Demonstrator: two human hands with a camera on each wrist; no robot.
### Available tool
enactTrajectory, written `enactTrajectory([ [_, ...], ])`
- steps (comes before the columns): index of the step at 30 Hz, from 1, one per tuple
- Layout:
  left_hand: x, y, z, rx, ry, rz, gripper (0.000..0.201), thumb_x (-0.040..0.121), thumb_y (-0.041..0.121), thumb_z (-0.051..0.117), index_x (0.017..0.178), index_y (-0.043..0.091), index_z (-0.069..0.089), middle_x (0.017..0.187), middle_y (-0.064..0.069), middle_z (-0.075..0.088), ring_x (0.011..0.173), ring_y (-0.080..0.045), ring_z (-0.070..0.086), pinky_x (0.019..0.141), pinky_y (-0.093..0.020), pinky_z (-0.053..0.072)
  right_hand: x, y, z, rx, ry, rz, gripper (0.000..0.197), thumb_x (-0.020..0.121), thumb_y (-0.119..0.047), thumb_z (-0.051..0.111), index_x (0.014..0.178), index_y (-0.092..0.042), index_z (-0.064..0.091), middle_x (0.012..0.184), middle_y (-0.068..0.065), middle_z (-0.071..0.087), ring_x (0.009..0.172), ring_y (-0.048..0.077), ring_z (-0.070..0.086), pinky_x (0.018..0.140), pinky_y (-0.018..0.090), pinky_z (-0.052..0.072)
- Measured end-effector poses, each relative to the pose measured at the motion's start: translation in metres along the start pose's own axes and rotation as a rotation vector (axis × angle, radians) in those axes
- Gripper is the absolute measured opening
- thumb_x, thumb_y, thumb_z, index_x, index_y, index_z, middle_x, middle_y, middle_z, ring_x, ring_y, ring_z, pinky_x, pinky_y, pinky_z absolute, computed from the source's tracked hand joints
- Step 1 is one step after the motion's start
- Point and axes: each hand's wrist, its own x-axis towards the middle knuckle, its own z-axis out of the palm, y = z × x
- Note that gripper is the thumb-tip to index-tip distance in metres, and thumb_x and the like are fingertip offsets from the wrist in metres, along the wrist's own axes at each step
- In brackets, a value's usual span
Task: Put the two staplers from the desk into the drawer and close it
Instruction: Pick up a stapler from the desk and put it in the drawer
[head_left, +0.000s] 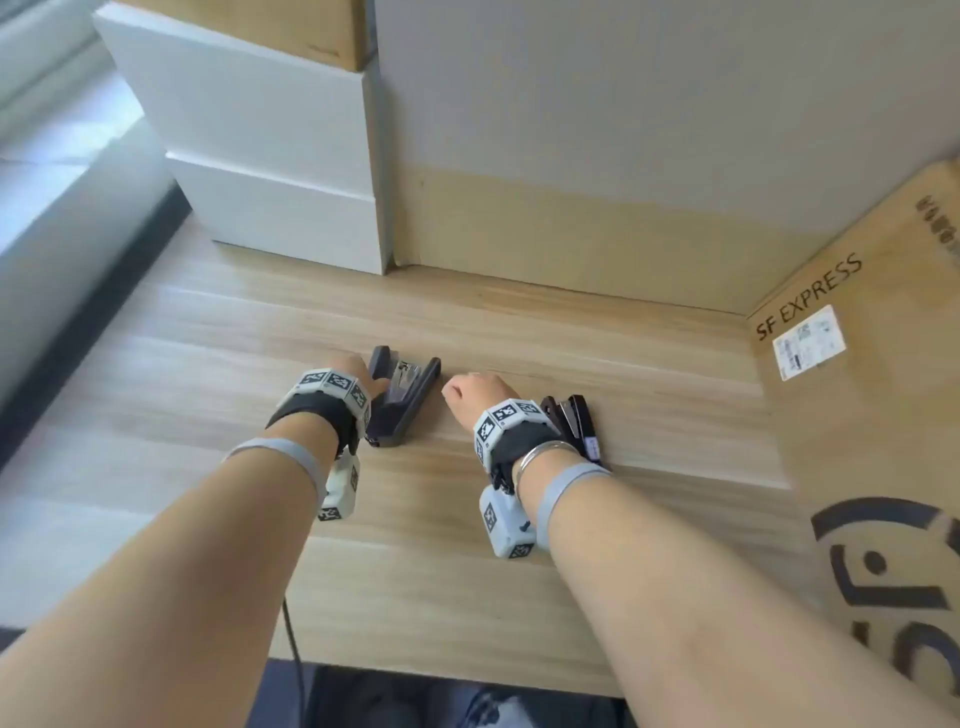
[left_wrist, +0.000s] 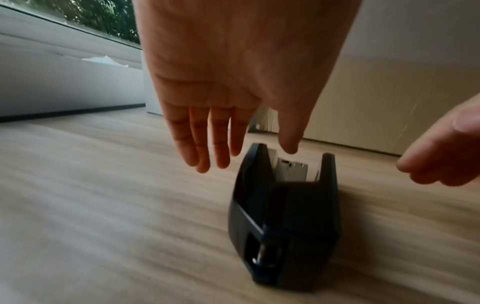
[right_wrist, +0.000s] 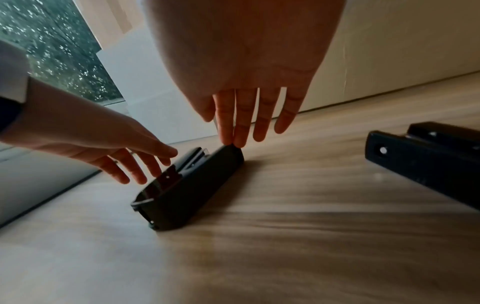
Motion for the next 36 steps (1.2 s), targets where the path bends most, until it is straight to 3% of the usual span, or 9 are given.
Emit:
enactTrajectory([
  [4,0.009,0.005,0.014,-0.082,-0.073,-0.052,0.055,0.085,0.045,0.056,0.116,0.000,0.057,0.098,-0.017,0.063,0.082,-0.029,0.053,0.073,-0.033,0.040,0.007,0.012,0.010,-0.005,-0.057,0.059,0.031,0.096,-0.017,0.030,0.075,-0.013,0.053,0.081,0.007,0.049,0.077,0.026,0.044,0.067,0.030,0.033],
  [8,0.018,0.011,0.023,-0.147,-0.048,-0.101,0.061,0.082,0.046,0.059,0.122,0.001,0.051,0.111,-0.019,0.065,0.101,-0.034,0.062,0.083,-0.037,0.047,0.015,0.022,0.018,-0.031,-0.081,0.058,0.036,0.094,-0.015,0.031,0.058,-0.013,0.036,0.067,0.007,0.045,0.076,0.026,0.044,0.066,0.030,0.031],
  [15,0.023,0.019,0.023,-0.232,0.015,-0.130,0.050,0.091,0.037,0.050,0.123,-0.001,0.048,0.119,-0.024,0.062,0.105,-0.037,0.061,0.081,-0.039,0.045,0.021,0.038,0.028,-0.046,-0.096,0.044,0.034,0.093,-0.014,0.032,0.060,-0.014,0.039,0.083,0.011,0.053,0.078,0.025,0.045,0.066,0.030,0.032],
  [18,0.020,0.024,0.024,-0.259,0.035,-0.154,0.049,0.091,0.033,0.049,0.125,-0.002,0.044,0.121,-0.024,0.060,0.103,-0.037,0.060,0.083,-0.041,0.046,0.023,0.042,0.031,-0.064,-0.091,0.012,0.031,0.094,-0.014,0.032,0.082,-0.012,0.060,0.100,0.017,0.065,0.081,0.026,0.045,0.068,0.029,0.034],
  [21,0.014,0.025,0.025,-0.283,0.050,-0.165,0.049,0.093,0.030,0.048,0.128,-0.003,0.038,0.122,-0.025,0.059,0.111,-0.039,0.059,0.086,-0.044,0.046,0.023,0.044,0.031,-0.082,-0.092,-0.005,0.033,0.095,-0.015,0.032,0.095,-0.010,0.064,0.108,0.017,0.067,0.091,0.031,0.056,0.069,0.029,0.035],
  [26,0.008,0.018,0.024,-0.321,0.035,-0.127,0.057,0.087,0.038,0.057,0.124,-0.001,0.037,0.114,-0.024,0.063,0.083,-0.032,0.058,0.072,-0.040,0.044,0.021,0.048,0.030,-0.101,-0.104,0.013,0.032,0.095,-0.017,0.032,0.095,-0.012,0.063,0.108,0.016,0.067,0.082,0.025,0.046,0.069,0.031,0.035],
  [31,0.001,0.015,0.027,-0.314,-0.005,0.007,0.060,0.077,0.035,0.070,0.123,0.002,0.049,0.120,-0.018,0.063,0.108,-0.034,0.061,0.086,-0.038,0.047,0.016,0.047,0.032,-0.128,-0.099,0.036,0.036,0.097,-0.020,0.031,0.108,-0.008,0.063,0.110,0.017,0.067,0.097,0.030,0.059,0.073,0.032,0.041],
  [33,-0.004,0.012,0.029,-0.323,-0.009,0.033,0.059,0.076,0.034,0.072,0.121,0.002,0.051,0.117,-0.018,0.064,0.104,-0.033,0.061,0.085,-0.038,0.046,0.012,0.044,0.034,-0.144,-0.087,0.044,0.036,0.098,-0.021,0.031,0.111,-0.009,0.063,0.112,0.016,0.066,0.104,0.031,0.060,0.078,0.034,0.046],
  [36,-0.017,0.001,0.031,-0.300,0.043,0.050,0.053,0.075,0.041,0.069,0.109,0.003,0.054,0.095,-0.012,0.061,0.083,-0.028,0.055,0.073,-0.033,0.042,0.004,0.034,0.037,-0.154,-0.073,0.041,0.037,0.098,-0.023,0.032,0.113,-0.010,0.064,0.115,0.014,0.066,0.107,0.031,0.061,0.085,0.035,0.048],
])
